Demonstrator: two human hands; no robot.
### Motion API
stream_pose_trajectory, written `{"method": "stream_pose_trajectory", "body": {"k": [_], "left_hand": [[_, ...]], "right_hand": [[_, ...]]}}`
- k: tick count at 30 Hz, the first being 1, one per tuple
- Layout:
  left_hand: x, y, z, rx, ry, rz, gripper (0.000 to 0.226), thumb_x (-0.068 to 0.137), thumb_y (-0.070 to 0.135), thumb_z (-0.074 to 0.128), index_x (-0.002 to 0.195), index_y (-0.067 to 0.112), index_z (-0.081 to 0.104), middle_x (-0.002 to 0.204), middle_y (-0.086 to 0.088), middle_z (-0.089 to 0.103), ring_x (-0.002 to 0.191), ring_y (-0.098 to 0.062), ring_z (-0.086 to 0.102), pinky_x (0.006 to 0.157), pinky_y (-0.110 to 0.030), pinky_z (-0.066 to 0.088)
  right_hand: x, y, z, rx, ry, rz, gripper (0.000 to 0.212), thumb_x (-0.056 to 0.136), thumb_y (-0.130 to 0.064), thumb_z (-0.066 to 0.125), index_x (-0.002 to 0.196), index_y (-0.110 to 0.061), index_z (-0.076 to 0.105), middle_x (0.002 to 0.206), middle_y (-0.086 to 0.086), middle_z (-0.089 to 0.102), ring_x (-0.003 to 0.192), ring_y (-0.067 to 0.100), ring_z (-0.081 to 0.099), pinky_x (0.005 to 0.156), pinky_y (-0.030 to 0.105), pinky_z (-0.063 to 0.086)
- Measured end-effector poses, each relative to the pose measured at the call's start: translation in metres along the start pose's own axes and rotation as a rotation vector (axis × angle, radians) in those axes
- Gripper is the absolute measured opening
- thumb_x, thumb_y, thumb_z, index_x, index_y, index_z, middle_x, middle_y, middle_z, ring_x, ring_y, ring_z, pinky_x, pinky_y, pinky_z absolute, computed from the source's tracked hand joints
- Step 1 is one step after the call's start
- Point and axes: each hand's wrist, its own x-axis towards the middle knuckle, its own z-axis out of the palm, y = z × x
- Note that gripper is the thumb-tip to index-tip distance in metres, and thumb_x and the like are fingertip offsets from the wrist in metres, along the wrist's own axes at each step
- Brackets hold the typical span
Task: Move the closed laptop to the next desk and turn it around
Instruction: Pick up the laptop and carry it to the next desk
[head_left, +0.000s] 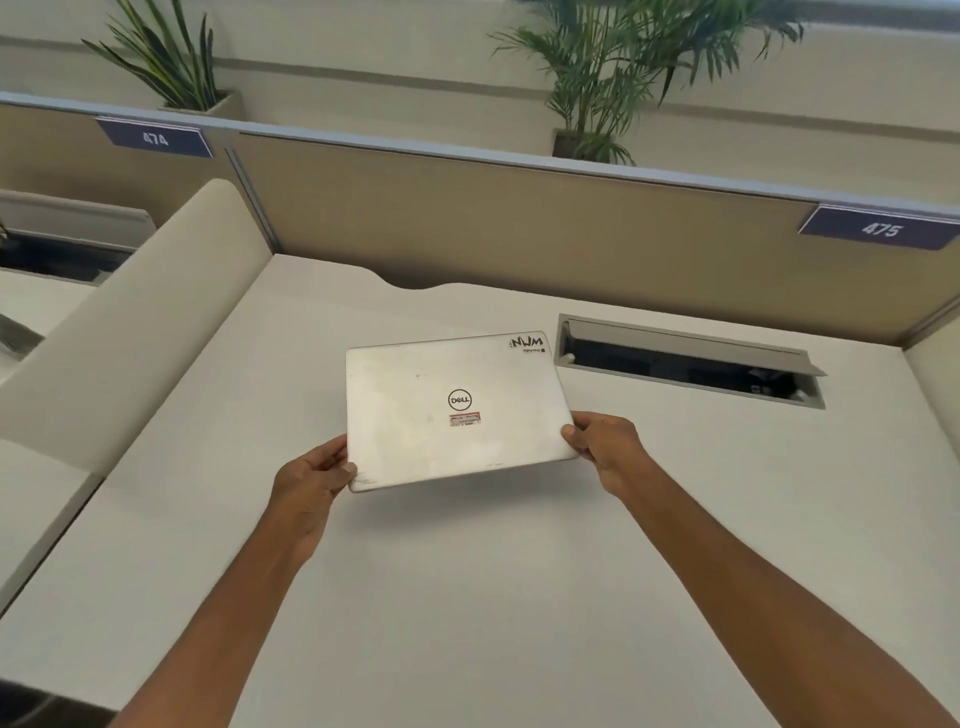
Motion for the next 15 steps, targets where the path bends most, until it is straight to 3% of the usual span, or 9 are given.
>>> {"method": "stream_pose_trajectory", "body": {"k": [9,15], "left_hand": [[-0.024,-0.022,0.055,0.127,-0.103,-0.017,0.053,0.095,-0.020,0.061,0.141,0.003,0.071,0.122,-0.003,0.084,0.112,-0.017,0.077,0.103,-0.031,0.055],[-0.039,-0.044,0.100,0.222,-0.213,-0.030,0.051,0.095,-0.018,0.061,0.132,0.013,0.076,0.123,-0.003,0.085,0.110,-0.013,0.080,0.102,-0.030,0.057]], "right_hand": [[-0.032,0.029,-0.080,0.022,0.095,-0.014,0.032,0.092,0.006,0.074,0.121,-0.006,0.080,0.104,-0.002,0.080,0.090,0.010,0.071,0.073,0.021,0.055],[-0.049,0.065,-0.145,0.006,0.162,0.012,0.028,0.092,0.004,0.073,0.111,-0.013,0.083,0.073,-0.018,0.080,0.082,0.010,0.069,0.074,0.022,0.056]]}}
